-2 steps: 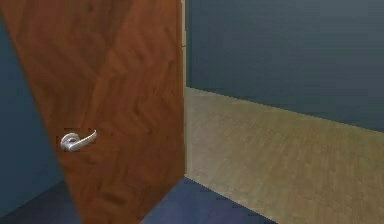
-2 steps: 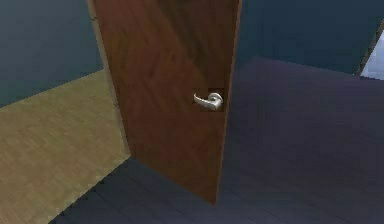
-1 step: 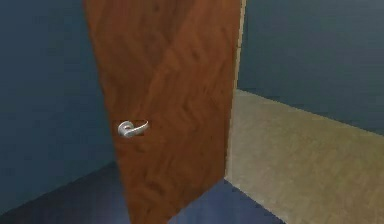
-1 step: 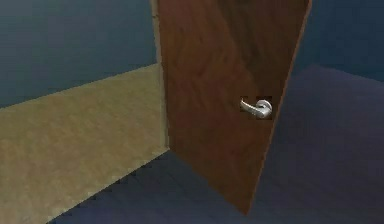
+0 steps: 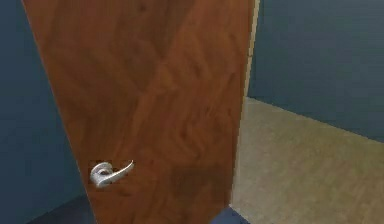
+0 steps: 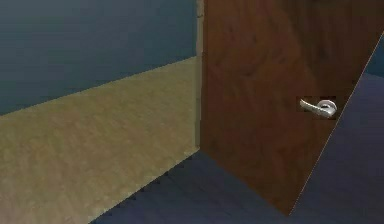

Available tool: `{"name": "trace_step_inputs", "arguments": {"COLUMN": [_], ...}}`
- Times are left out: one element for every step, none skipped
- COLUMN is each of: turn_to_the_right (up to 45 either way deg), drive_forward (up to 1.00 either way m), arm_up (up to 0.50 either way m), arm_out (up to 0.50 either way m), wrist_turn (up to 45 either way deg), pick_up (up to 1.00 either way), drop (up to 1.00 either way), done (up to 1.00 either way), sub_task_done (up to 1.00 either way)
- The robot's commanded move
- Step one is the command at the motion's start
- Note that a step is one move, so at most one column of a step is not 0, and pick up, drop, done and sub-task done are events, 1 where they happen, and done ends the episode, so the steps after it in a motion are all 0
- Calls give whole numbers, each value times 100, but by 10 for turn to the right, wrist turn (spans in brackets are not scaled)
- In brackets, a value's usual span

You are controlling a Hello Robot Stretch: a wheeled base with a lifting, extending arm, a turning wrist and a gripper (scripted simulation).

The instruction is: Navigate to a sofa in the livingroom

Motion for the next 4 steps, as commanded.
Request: {"name": "trace_step_inputs", "arguments": {"turn_to_the_right": [450, 60, 0, 60], "drive_forward": [0, 0, 100, 0], "arm_up": [0, 0, 0, 0], "arm_out": [0, 0, 0, 0], "wrist_turn": [0, 0, 0, 0], "pick_up": [0, 0, 0, 0], "drop": [0, 0, 0, 0], "done": [0, 0, 0, 0], "sub_task_done": [0, 0, 0, 0]}}
